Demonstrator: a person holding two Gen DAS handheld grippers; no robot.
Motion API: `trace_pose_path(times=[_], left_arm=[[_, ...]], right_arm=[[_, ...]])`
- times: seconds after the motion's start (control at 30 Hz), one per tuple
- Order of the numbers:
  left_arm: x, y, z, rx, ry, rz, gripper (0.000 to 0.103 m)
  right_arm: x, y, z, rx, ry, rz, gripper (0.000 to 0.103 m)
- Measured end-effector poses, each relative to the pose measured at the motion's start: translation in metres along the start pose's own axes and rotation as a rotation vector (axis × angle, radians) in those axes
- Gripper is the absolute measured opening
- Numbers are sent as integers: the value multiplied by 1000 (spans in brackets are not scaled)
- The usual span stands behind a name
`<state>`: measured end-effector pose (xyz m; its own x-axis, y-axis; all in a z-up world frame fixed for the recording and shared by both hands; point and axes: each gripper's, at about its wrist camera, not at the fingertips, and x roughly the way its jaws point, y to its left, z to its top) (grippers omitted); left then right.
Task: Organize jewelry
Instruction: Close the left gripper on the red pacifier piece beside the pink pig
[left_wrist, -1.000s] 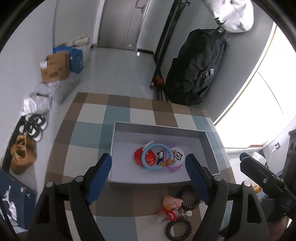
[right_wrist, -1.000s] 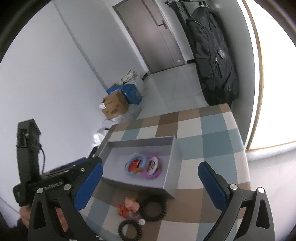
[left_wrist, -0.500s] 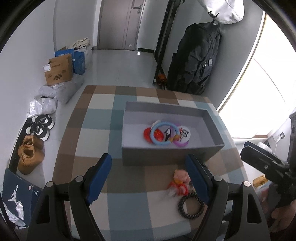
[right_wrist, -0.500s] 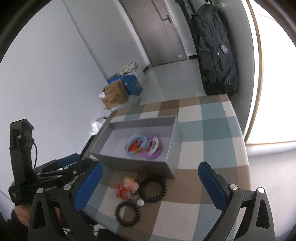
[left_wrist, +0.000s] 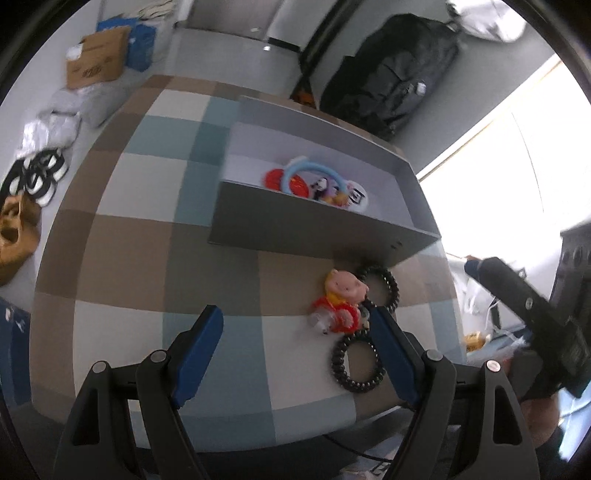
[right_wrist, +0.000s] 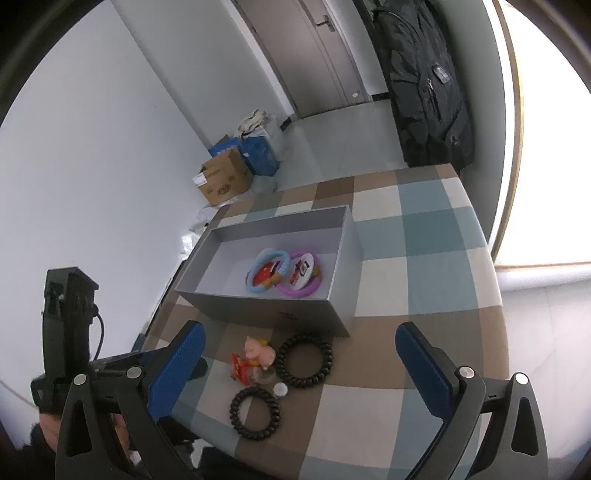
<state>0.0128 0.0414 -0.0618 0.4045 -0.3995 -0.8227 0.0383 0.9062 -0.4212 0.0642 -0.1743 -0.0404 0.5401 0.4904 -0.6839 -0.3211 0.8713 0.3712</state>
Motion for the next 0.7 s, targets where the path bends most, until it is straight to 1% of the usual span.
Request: trace_pose_path(times=[0.03,0.1,0.17,0.23,0.3,0.4,0.43,0.47,0.5,0.57,0.63,0.7], left_arm=[[1,-3,-1,15,3,15,78],[3,-7,-4,37,1,23,73],[6,-8,-5,48,18,8,59],[9,-8,-7,58,37,1,55],[14,-12,-10,77,51,14,51],[17,-17,-10,123,49,35,49],[17,-18,-10,127,44,40,45],[17,-18,-9,131,42,44,38],[18,-19,-9,137,45,42,33],[19,-19,-8,144,55,18,19],[19,-23,-10,168,52,6,15],[18,-28,-13,209,49,20,13]], right_arm=[[0,-1,0,6,4,5,103],[0,-2,1,15,7,9,103],[0,-3,1,24,7,15,103],[-2,-3,2,25,2,22,103],[-3,-2,2,24,-1,27,103],[-2,0,2,19,3,28,103],[-2,0,2,19,5,30,103],[-2,0,2,19,6,31,103],[-2,0,2,19,7,31,103],[-1,-1,2,21,8,33,103],[-1,-1,2,22,4,33,103],[-1,-2,2,26,7,33,103]])
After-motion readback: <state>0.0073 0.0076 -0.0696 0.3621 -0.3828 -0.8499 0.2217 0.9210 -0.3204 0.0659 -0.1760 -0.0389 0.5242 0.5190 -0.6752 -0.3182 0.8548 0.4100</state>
